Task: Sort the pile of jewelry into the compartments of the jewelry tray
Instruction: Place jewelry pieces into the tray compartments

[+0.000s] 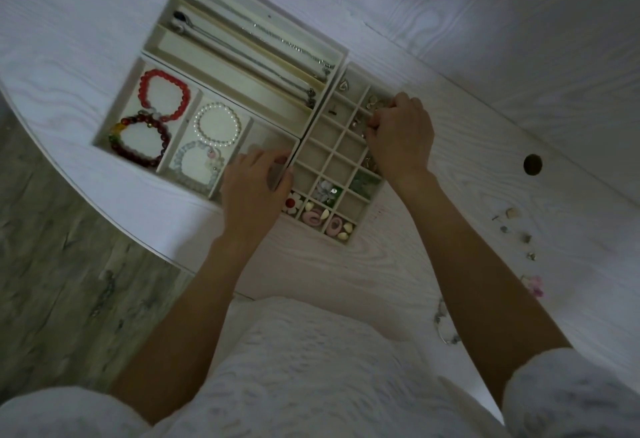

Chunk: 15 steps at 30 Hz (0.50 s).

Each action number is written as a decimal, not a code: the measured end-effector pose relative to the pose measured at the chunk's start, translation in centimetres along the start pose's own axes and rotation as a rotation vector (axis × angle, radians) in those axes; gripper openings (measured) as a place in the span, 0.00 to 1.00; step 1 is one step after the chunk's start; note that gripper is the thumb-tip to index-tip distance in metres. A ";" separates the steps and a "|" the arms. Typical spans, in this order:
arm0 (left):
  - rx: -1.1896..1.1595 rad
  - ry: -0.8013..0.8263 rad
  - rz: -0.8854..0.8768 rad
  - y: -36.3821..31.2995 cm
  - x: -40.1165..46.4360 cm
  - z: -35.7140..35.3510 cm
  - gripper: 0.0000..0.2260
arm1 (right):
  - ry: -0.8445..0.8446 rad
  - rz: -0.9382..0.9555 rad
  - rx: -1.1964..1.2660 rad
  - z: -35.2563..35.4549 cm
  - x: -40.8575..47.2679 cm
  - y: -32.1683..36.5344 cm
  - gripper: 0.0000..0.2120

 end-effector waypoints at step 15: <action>-0.067 0.007 0.011 0.2 0.1 0.1 0.16 | -0.127 -0.085 -0.036 -0.4 -0.5 -0.3 0.06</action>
Point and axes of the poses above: each hand's wrist, its own x-axis towards the middle knuckle, its own z-axis out of the back of the hand, y = z × x, the point moved 9 cm from there along x, towards the middle knuckle, and after that the axes turned 8 degrees about -z, right-handed, at the moved point
